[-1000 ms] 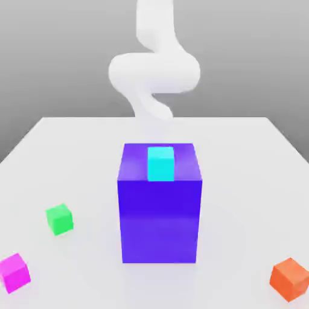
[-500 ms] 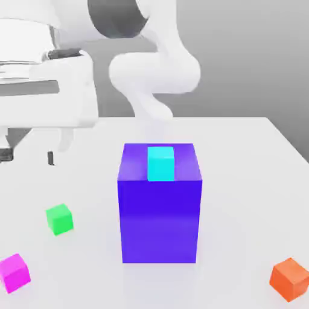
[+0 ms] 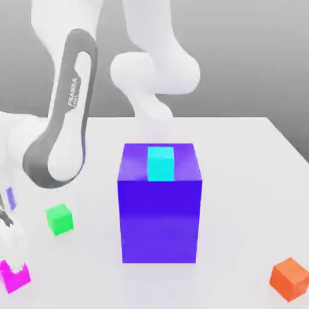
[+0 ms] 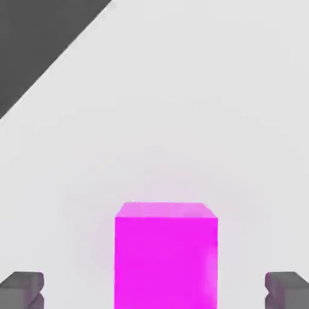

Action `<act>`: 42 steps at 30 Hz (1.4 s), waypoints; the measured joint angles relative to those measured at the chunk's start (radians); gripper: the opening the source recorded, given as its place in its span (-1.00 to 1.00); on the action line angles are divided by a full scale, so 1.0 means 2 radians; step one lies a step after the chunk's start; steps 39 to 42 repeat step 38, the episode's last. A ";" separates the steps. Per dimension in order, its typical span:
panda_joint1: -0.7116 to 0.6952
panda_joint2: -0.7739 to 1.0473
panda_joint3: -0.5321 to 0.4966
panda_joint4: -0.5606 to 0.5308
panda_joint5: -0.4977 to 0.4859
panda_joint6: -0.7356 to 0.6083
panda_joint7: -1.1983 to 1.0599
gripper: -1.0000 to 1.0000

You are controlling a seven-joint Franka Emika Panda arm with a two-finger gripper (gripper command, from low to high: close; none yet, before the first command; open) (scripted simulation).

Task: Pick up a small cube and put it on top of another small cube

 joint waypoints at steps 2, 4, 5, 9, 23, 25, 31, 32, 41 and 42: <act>-0.005 0.011 0.006 0.003 0.006 0.008 -0.004 -1.00; -0.005 0.011 0.006 0.003 0.006 0.008 -0.004 -1.00; -0.005 0.011 0.006 0.003 0.006 0.008 -0.004 -1.00; 0.000 -0.002 -0.001 -0.001 -0.002 -0.001 0.002 -1.00; 0.006 -0.248 -0.083 -0.195 -0.121 -0.044 0.158 -1.00; -0.011 -0.287 -0.081 -0.231 -0.165 -0.042 0.203 -1.00; -0.040 -0.290 -0.069 -0.284 -0.201 0.010 0.250 -1.00; -0.037 -0.272 -0.066 -0.284 -0.185 0.027 0.239 -1.00; -0.030 -0.218 -0.053 -0.281 -0.112 0.075 0.188 1.00; -0.030 -0.218 -0.053 -0.281 -0.112 0.075 0.188 1.00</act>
